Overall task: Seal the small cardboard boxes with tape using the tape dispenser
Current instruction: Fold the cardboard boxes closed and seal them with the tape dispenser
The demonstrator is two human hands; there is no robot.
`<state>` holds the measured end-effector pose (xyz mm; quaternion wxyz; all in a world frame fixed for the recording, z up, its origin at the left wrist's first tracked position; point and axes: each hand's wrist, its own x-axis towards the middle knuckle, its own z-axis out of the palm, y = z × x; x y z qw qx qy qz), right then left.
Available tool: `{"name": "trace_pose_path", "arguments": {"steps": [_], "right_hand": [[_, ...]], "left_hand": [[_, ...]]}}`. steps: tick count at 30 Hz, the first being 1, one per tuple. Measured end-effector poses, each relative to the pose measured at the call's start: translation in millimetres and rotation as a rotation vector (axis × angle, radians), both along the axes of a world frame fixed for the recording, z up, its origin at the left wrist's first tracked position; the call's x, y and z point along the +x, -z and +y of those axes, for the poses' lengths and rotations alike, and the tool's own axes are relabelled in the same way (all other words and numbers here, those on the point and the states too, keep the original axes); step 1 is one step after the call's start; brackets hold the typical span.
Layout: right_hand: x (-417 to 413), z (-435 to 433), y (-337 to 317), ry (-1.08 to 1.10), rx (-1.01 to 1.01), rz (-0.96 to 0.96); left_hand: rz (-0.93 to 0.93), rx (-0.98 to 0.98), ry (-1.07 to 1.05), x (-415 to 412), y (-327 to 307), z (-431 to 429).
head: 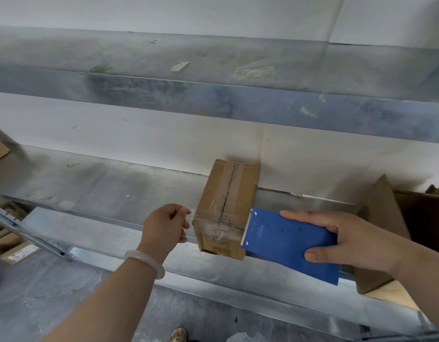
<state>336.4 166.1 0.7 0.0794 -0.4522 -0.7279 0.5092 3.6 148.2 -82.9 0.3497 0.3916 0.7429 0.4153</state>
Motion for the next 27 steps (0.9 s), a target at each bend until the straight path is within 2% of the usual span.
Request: {"name": "trace_pose_path", "arguments": {"steps": [5, 7, 9, 10, 11, 12, 14, 16, 18, 19, 21, 22, 24, 27], "right_hand": [[-4, 3, 10, 0.026, -0.024, -0.009], [-5, 5, 13, 0.030, -0.018, -0.011], [-5, 6, 14, 0.039, -0.025, -0.010], [-5, 5, 14, 0.042, -0.034, -0.006], [-4, 5, 14, 0.043, -0.044, 0.001], [-4, 5, 15, 0.046, -0.050, 0.008], [-3, 4, 16, 0.052, -0.048, 0.010], [-3, 4, 17, 0.052, -0.043, 0.010], [-3, 5, 17, 0.047, -0.036, 0.009], [-3, 5, 17, 0.040, -0.030, 0.005], [-3, 5, 16, 0.019, -0.020, -0.003], [-3, 4, 15, 0.002, -0.018, -0.009], [-1, 3, 13, -0.018, -0.026, -0.012], [6, 3, 8, -0.010, -0.060, 0.019]], "left_hand": [[0.049, -0.024, 0.054, 13, 13, 2], [-0.120, -0.037, 0.014, 21, 19, 2], [-0.453, -0.089, -0.062, 24, 27, 3], [-0.554, -0.134, -0.077, 21, 31, 3], [-0.554, -0.172, -0.075, 17, 35, 3], [-0.479, -0.172, -0.079, 13, 36, 4], [-0.196, -0.057, -0.137, 7, 29, 7], [0.137, 0.218, -0.095, 9, 7, 10], [0.479, 0.469, 0.215, 21, -14, 16], [0.645, 0.517, 0.428, 29, -18, 23], [0.930, 0.398, 0.763, 44, -15, 35], [1.020, 0.300, 0.844, 47, -12, 40], [1.103, 0.205, 0.877, 47, -4, 46], [1.128, 0.208, 0.886, 46, -1, 46]]}}
